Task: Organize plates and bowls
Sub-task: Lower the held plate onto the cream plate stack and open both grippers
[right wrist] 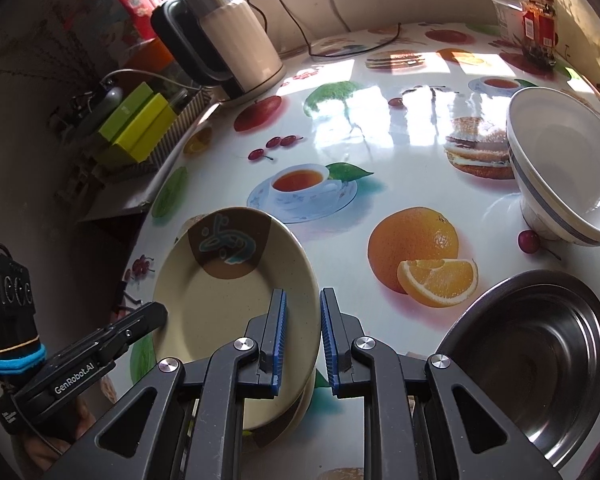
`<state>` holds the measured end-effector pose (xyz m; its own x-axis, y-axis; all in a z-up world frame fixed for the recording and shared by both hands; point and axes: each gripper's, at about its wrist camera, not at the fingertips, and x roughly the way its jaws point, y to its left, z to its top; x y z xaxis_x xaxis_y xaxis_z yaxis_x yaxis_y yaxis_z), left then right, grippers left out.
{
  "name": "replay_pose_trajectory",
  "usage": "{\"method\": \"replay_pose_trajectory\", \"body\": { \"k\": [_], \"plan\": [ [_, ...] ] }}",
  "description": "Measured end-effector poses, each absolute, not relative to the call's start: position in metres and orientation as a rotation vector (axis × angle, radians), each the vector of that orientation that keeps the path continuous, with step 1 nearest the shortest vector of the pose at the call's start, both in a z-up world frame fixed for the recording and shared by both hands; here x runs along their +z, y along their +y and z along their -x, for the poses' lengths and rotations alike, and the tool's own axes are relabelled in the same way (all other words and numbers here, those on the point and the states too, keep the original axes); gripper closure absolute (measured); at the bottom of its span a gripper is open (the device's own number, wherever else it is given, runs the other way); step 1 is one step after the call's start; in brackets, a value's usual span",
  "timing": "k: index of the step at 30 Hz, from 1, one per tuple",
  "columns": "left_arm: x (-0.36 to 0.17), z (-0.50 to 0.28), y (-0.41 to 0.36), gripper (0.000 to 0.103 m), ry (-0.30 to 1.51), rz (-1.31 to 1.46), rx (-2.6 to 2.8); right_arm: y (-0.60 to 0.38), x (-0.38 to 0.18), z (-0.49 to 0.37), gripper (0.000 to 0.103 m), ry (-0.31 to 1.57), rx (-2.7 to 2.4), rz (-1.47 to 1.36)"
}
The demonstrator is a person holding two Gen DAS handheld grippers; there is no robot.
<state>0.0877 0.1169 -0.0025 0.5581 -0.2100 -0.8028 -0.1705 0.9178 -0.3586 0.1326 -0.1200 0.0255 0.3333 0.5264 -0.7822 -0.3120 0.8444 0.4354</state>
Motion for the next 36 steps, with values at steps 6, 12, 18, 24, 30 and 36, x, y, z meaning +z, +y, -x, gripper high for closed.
{"method": "replay_pose_trajectory", "body": {
  "k": [6,12,18,24,30,36],
  "plan": [
    [-0.004,-0.078,0.118,0.088,0.986,0.423,-0.016,-0.118,0.024,-0.125,0.086,1.104,0.562,-0.217],
    [-0.005,-0.070,0.118,0.088,0.986,0.421,-0.011,-0.117,0.023,-0.118,0.086,1.106,0.568,-0.211],
    [-0.009,-0.064,0.119,0.088,0.991,0.426,-0.005,-0.116,0.019,-0.113,0.086,1.113,0.569,-0.205],
    [-0.010,-0.062,0.118,0.088,0.991,0.420,-0.001,-0.116,0.019,-0.111,0.086,1.114,0.568,-0.207],
    [-0.009,-0.060,0.116,0.088,0.989,0.416,0.001,-0.116,0.019,-0.109,0.086,1.112,0.569,-0.206],
    [-0.009,-0.060,0.116,0.088,0.991,0.411,0.002,-0.116,0.019,-0.109,0.086,1.108,0.566,-0.197]
  ]
}}
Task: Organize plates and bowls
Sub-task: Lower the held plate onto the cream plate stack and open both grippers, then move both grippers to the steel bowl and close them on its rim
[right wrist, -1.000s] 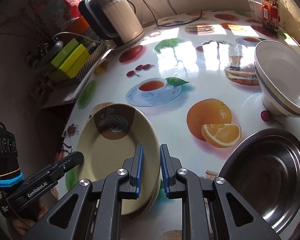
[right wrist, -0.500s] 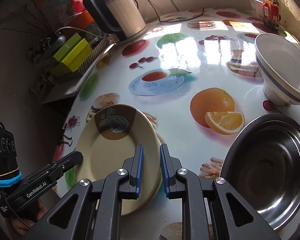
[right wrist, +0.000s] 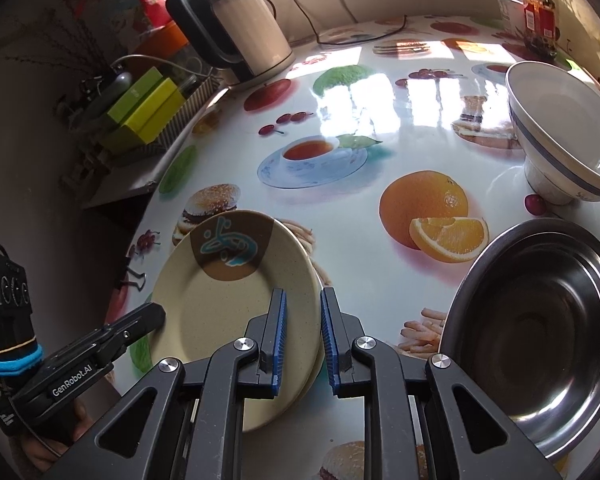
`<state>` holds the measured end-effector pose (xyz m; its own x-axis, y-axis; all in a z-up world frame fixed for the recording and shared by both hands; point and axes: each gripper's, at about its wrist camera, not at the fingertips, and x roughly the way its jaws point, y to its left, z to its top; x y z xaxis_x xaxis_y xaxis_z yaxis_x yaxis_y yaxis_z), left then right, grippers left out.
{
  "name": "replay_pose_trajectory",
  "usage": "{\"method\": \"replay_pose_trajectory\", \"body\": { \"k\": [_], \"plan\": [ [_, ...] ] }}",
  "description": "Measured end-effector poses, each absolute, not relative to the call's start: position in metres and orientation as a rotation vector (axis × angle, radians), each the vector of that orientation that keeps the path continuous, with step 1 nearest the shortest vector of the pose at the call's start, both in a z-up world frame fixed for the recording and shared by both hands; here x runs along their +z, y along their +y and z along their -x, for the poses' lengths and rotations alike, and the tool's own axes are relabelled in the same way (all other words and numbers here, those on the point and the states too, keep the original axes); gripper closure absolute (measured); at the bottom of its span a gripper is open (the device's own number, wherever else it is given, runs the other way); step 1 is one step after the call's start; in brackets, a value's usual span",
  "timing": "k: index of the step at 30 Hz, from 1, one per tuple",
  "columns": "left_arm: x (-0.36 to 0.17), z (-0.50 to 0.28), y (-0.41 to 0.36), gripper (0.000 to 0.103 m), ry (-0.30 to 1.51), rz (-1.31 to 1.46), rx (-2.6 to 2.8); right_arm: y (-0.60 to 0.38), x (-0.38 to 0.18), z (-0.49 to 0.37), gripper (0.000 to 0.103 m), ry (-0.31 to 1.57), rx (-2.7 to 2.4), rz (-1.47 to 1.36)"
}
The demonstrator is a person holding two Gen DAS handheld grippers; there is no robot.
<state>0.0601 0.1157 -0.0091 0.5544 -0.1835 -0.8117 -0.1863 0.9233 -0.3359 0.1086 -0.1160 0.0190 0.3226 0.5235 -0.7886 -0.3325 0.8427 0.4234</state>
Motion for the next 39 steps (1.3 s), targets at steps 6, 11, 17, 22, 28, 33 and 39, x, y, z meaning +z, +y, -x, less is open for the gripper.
{"method": "replay_pose_trajectory", "body": {
  "k": [6,11,17,22,28,33,39],
  "plan": [
    [-0.009,-0.060,0.115,0.088,0.998,0.390,0.014,-0.118,0.021,-0.108,0.086,1.099,0.564,-0.192],
    [-0.005,-0.062,0.116,0.088,0.995,0.385,0.021,-0.118,0.022,-0.109,0.083,1.094,0.560,-0.198],
    [0.014,-0.065,0.110,0.085,0.949,0.361,0.019,-0.140,0.036,-0.108,0.069,1.030,0.524,-0.209],
    [0.034,-0.073,0.093,0.081,0.895,0.352,-0.049,-0.182,0.048,-0.105,0.064,0.971,0.438,-0.236],
    [0.042,-0.094,0.053,0.080,0.902,0.311,-0.179,-0.235,0.054,-0.095,0.061,0.916,0.302,-0.218],
    [0.035,-0.114,0.011,0.080,0.951,0.298,-0.287,-0.274,0.045,-0.088,0.060,0.923,0.194,-0.209],
    [0.025,-0.131,-0.033,0.080,1.001,0.231,-0.380,-0.300,0.030,-0.085,0.060,0.955,0.144,-0.224]
  ]
}}
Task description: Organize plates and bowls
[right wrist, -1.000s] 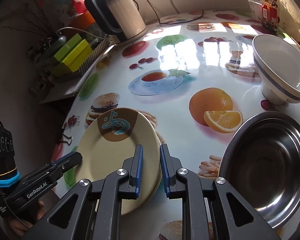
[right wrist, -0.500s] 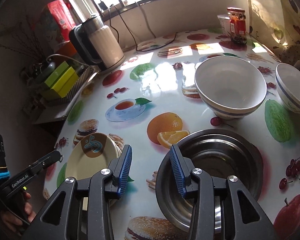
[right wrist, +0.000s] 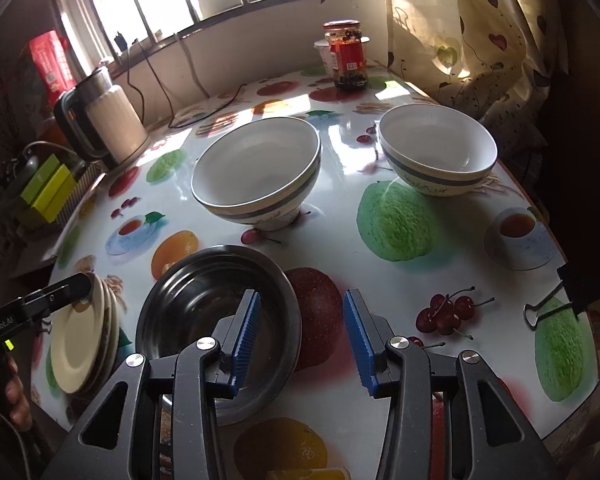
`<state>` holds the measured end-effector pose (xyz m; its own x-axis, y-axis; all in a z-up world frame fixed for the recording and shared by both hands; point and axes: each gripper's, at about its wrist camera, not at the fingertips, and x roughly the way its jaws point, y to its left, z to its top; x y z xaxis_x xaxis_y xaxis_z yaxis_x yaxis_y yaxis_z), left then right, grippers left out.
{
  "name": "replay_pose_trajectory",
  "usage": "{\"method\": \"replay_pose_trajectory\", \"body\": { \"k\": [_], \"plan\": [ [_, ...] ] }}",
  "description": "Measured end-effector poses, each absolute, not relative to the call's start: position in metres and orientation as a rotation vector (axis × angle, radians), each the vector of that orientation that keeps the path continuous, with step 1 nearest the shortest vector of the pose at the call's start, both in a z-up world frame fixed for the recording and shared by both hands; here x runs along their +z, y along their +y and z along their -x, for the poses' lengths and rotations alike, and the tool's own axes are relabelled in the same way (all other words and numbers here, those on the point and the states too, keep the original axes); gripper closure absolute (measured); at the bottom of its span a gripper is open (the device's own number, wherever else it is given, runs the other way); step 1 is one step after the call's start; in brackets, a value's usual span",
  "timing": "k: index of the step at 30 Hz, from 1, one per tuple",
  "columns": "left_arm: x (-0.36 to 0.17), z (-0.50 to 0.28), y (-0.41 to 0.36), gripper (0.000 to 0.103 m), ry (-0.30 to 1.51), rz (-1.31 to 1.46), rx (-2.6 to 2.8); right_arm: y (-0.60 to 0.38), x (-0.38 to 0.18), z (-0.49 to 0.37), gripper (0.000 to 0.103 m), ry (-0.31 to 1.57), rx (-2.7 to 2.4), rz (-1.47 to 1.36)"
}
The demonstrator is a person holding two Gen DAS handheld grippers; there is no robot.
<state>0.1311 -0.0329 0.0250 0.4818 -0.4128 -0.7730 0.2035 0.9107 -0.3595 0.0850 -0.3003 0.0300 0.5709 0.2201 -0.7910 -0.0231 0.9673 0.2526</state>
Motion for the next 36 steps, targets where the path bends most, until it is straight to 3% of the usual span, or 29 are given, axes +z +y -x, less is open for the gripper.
{"method": "replay_pose_trajectory", "body": {
  "k": [11,18,36],
  "plan": [
    [0.006,-0.143,-0.066,0.080,1.076,0.208,-0.434,-0.308,0.014,-0.088,0.061,0.994,0.192,-0.271],
    [0.006,-0.143,-0.079,0.080,1.084,0.191,-0.466,-0.303,0.012,-0.091,0.086,1.001,0.236,-0.280],
    [0.006,-0.141,-0.121,0.080,1.099,0.142,-0.541,-0.342,0.016,-0.087,0.089,0.973,0.174,-0.295]
  ]
}}
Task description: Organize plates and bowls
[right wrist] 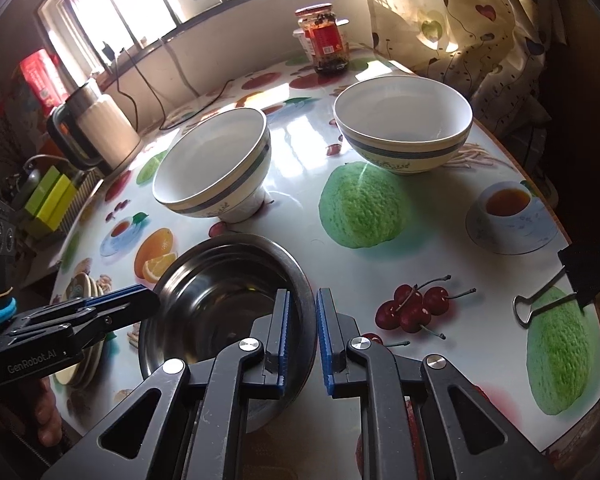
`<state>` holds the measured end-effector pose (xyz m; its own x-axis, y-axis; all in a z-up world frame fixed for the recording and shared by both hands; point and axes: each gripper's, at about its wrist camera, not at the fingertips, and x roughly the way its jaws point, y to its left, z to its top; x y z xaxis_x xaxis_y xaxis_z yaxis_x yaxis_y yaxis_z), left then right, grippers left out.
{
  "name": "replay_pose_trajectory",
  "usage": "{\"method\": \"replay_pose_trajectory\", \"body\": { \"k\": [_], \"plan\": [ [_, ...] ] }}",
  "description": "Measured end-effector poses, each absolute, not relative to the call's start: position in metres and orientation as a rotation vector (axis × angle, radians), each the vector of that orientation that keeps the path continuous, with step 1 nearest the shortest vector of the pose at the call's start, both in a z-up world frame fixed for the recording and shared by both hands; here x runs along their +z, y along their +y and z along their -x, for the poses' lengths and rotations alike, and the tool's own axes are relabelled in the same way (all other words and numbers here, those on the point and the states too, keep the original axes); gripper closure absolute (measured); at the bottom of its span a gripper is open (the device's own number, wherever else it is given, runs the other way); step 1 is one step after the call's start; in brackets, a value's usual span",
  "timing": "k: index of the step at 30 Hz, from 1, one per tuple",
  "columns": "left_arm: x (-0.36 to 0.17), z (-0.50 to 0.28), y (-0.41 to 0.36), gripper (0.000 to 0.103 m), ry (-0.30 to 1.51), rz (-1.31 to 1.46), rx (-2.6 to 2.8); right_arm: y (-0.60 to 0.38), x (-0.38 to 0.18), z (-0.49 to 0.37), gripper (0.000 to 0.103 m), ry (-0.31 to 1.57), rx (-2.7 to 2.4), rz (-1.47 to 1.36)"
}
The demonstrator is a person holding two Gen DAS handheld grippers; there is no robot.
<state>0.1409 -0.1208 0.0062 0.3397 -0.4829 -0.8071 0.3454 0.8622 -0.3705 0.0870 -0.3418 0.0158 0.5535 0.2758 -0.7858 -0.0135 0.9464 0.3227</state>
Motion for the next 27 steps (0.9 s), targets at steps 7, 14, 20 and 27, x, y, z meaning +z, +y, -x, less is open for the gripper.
{"method": "replay_pose_trajectory", "body": {
  "k": [7,14,20,27],
  "plan": [
    [0.007,-0.140,-0.134,0.080,1.102,0.122,-0.564,-0.354,0.016,-0.087,0.089,0.972,0.157,-0.290],
    [0.011,-0.142,-0.133,0.080,1.097,0.125,-0.557,-0.364,0.020,-0.088,0.089,0.958,0.150,-0.310],
    [0.025,-0.160,-0.120,0.080,1.059,0.163,-0.520,-0.367,0.038,-0.102,0.088,0.909,0.152,-0.316],
    [0.041,-0.195,-0.107,0.080,1.006,0.203,-0.446,-0.357,0.057,-0.136,0.074,0.869,0.181,-0.315]
  ]
}}
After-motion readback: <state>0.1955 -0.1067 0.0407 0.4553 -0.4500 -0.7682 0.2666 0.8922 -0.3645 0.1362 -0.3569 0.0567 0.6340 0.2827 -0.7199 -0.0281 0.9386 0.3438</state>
